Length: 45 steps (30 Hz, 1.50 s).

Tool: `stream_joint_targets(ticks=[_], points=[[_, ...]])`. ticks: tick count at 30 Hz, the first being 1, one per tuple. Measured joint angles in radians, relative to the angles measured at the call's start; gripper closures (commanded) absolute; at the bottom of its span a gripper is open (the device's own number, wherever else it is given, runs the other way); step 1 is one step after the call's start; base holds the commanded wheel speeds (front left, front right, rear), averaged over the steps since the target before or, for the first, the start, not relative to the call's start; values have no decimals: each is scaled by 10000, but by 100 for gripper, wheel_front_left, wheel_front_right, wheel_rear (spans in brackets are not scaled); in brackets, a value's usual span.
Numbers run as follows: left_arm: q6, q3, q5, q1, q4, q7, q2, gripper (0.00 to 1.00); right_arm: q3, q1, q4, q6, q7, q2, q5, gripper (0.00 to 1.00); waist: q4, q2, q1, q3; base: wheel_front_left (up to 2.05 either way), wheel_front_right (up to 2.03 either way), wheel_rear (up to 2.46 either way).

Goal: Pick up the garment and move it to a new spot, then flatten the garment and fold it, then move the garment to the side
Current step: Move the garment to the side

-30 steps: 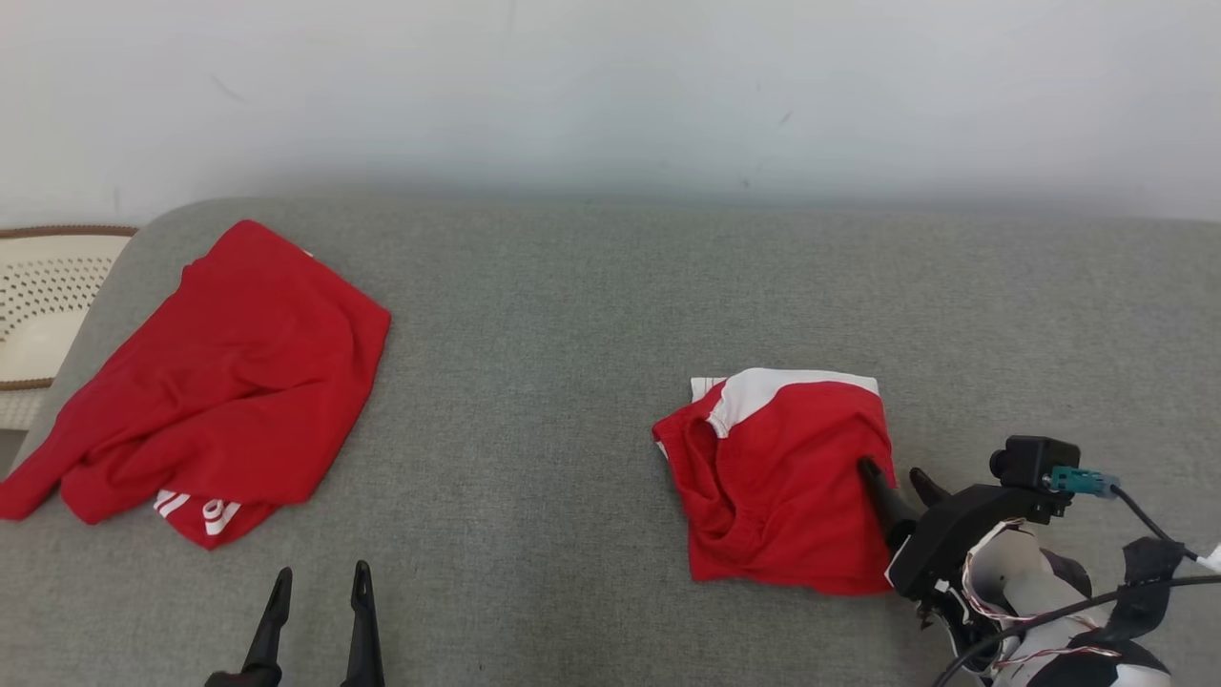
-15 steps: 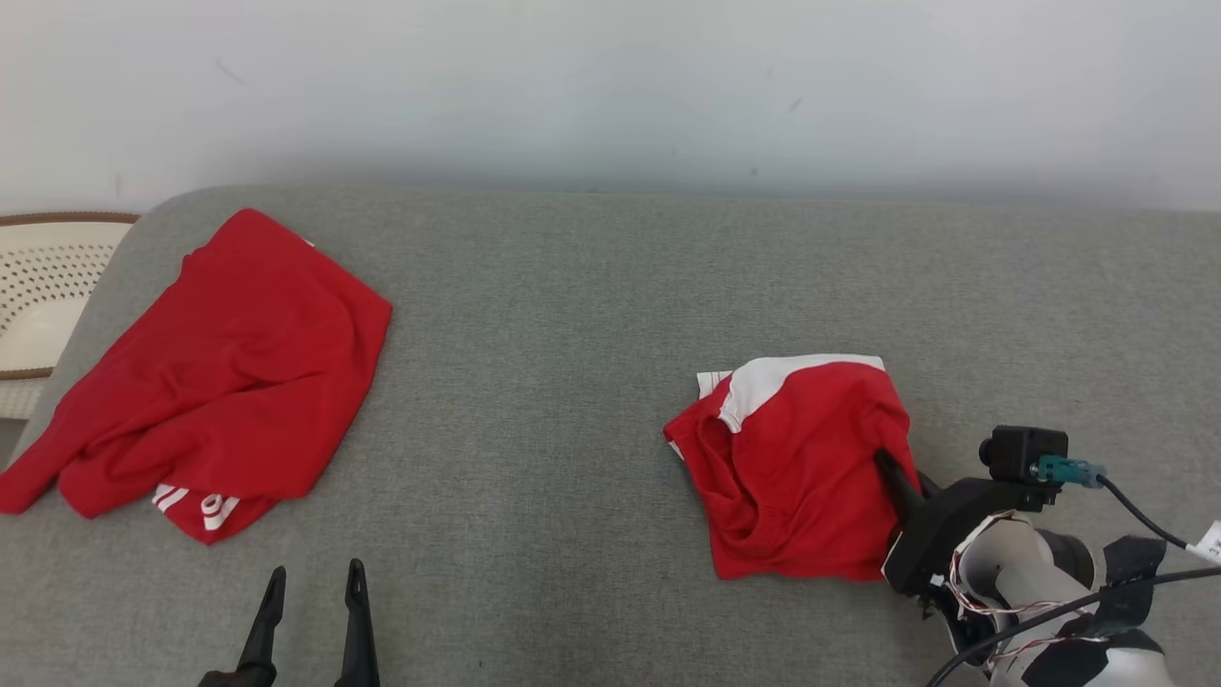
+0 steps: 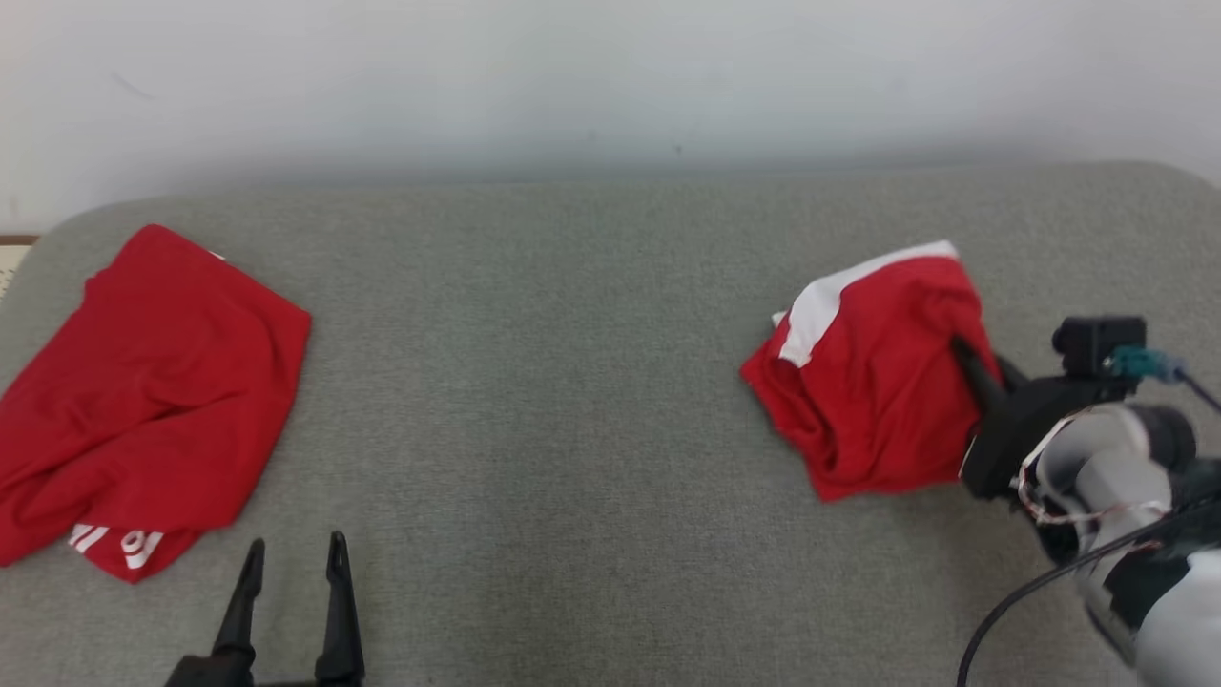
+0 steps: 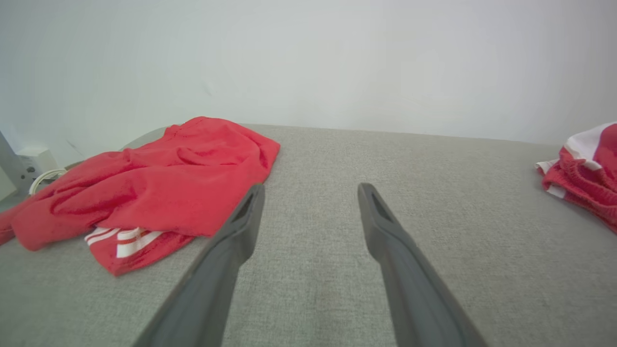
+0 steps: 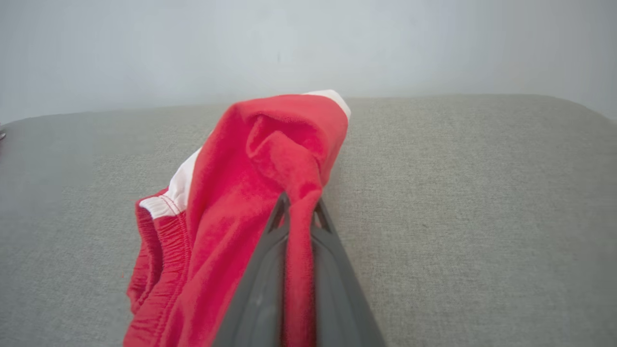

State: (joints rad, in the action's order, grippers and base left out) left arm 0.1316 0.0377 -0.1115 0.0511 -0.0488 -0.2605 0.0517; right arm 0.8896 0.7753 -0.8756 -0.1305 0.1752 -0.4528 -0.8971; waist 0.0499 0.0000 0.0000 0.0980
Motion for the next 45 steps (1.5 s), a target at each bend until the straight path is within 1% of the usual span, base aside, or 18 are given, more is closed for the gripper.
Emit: stream_joint_targets(ticks=[2,3,7,10,20,27,31,39,45], points=[[-48,-50,96,98,155,-2,33,0,123,336,-46,0,-4,-230,65,100,-113,0,0,155,0,0,0],[-75,-96,201,200,265,-2,96,0,288,678,-130,0,-73,-483,180,100,-221,0,1,331,0,0,0],[-155,-190,334,437,487,0,309,0,541,1588,-201,-2,-178,-955,301,100,-392,0,0,785,0,0,0],[-153,-207,384,700,738,0,355,0,648,2329,-280,-2,-169,-1296,360,100,-488,1,1,1203,0,0,0],[-136,-253,585,946,1283,0,639,0,897,3769,-897,-2,-196,-2447,410,100,-636,1,2,2606,0,0,0],[-56,-389,654,996,1728,46,926,0,1058,4277,-1223,-2,-255,-2861,240,100,-628,1,3,3303,0,0,0],[25,-407,809,991,2219,242,1026,0,1212,4449,-1411,-4,-297,-3158,219,100,-644,2,3,3608,0,0,0],[134,-619,859,832,2824,489,1275,0,1542,4740,-1396,-4,-253,-3659,127,100,-793,0,1,3857,0,0,0],[196,-614,871,770,3045,587,1342,0,1764,4883,-1438,-4,-249,-3728,-4,100,-896,0,1,3985,0,0,0]])
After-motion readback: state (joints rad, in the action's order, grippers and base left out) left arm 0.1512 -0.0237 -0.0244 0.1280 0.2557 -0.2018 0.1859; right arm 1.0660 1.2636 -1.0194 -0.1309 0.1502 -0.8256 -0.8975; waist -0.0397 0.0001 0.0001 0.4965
